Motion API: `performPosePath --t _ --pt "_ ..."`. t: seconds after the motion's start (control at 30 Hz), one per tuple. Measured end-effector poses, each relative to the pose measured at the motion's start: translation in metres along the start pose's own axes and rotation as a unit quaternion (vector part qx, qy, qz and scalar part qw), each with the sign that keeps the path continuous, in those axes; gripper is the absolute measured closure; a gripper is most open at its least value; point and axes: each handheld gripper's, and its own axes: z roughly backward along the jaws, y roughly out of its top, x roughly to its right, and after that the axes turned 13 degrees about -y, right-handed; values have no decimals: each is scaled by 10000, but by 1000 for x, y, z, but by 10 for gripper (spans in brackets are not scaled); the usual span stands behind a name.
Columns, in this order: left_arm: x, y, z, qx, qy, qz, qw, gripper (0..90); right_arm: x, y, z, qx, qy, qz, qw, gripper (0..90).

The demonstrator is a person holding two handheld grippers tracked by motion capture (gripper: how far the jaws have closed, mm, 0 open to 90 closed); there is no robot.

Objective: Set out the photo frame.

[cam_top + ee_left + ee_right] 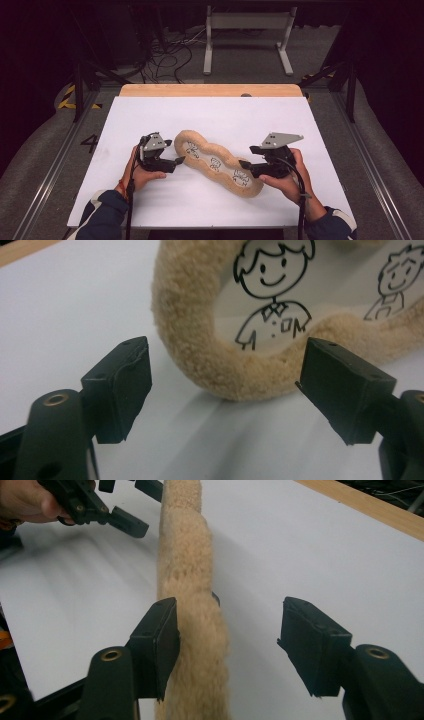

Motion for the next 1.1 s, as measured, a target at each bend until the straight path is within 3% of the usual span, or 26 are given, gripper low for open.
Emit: performPosePath --t 0.2,0.47,0.5,0.6,0.7,1.1 --pt "-4 5 -9 -28 -53 19 10000 278 -10 -24 20 163 -111 6 9998 409" --pt "-10 6 -12 -107 -19 40 9999 460 -19 -62 14 -60 -352 -115 9993 488" --pt "-10 5 -12 -186 67 7 9998 509 -17 -69 13 12 -265 -275 9993 516" --pt "-10 4 -12 -183 108 21 9998 571 -15 -71 12 62 -166 -304 9994 561" --pt "-10 4 -11 -178 101 13 9998 594 -17 -71 11 124 -205 -8 9997 585" --pt "4 -7 3 -165 103 90 9998 588 -9 -73 5 213 -384 -140 9989 628"
